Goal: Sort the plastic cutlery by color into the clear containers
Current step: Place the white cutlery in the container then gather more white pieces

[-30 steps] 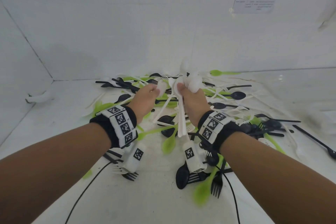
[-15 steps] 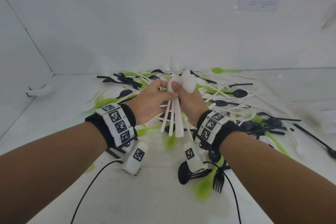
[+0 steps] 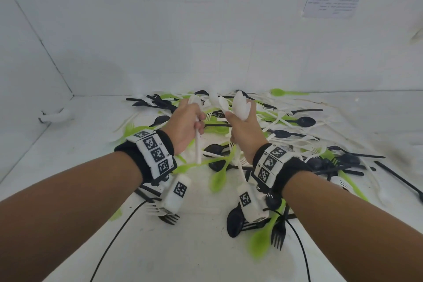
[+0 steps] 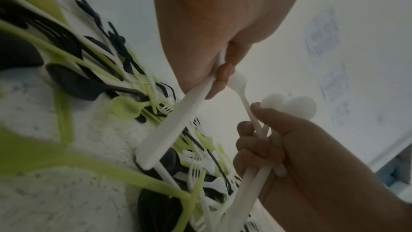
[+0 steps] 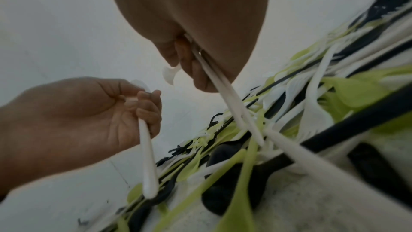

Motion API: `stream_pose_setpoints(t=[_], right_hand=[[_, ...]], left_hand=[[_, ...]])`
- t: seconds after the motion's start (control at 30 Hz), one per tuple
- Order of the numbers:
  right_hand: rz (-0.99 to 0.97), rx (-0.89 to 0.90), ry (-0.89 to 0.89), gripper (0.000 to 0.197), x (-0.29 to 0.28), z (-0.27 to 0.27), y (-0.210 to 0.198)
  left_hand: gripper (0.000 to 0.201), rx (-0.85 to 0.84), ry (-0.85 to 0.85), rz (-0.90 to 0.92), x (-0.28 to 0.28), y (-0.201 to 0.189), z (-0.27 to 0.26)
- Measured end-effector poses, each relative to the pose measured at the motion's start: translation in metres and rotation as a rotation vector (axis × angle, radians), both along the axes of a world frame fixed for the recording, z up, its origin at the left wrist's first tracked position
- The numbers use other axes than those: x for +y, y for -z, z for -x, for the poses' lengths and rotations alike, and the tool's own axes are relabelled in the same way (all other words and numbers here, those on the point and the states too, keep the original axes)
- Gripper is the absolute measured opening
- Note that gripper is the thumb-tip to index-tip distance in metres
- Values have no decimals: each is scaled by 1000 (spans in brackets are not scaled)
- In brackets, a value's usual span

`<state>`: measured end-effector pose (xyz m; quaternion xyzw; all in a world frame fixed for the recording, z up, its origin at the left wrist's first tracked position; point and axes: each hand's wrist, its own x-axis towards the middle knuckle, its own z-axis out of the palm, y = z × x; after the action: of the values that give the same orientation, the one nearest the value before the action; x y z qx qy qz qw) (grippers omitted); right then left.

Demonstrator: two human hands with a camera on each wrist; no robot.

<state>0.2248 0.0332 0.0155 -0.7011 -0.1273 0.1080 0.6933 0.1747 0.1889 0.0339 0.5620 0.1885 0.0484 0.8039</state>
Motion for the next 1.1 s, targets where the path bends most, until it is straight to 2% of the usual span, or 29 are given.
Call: stream_pose_setpoints(t=[0.07, 0.13, 0.17, 0.23, 0.27, 0.33, 0.4, 0.47, 0.53, 0.63, 0.7, 0.77, 0.83, 0.9, 1.0, 1.1], right_hand=[[110, -112, -87, 17, 0, 0, 3], [208, -197, -192, 13, 2, 6, 0], [219, -242, -229, 18, 3, 10, -3], [205, -318, -272, 24, 5, 16, -3], [205, -328, -279, 19, 5, 18, -2], [207, -304, -312, 18, 6, 20, 0], [179, -243, -353, 21, 6, 21, 3], [146, -185, -309, 18, 5, 20, 3], [105, -116, -143, 15, 3, 14, 3], [43, 8, 20, 18, -2, 1, 0], [80, 26, 0, 23, -3, 0, -6], [151, 2, -86, 36, -1, 3, -11], [148, -27, -193, 39, 5, 9, -12], [102, -41, -285, 34, 11, 13, -13], [96, -56, -309, 29, 14, 16, -14], [95, 5, -327, 20, 13, 19, -13]], left_hand=[[37, 14, 31, 71, 3, 0, -3], [59, 57, 35, 7, -1, 0, -11], [63, 76, 0, -36, -5, 1, -16], [56, 103, -88, -36, -8, 5, -22], [45, 95, -85, 28, -7, 7, -24], [9, 46, -11, 133, -7, 3, -20], [0, 53, -49, 156, -2, 2, -21], [19, 63, -183, 132, 5, 3, -24], [24, 54, -263, 86, 13, 2, -22], [21, 0, -186, 33, 17, 1, -17], [20, -11, -101, -14, 8, -2, -11], [21, -17, -4, -10, -3, 0, -9], [19, -44, 69, 19, -13, 1, -8], [23, -43, 48, 44, -20, 0, -8], [46, -19, 6, -6, -22, 2, -8], [48, 12, -5, 14, -15, 5, -6]])
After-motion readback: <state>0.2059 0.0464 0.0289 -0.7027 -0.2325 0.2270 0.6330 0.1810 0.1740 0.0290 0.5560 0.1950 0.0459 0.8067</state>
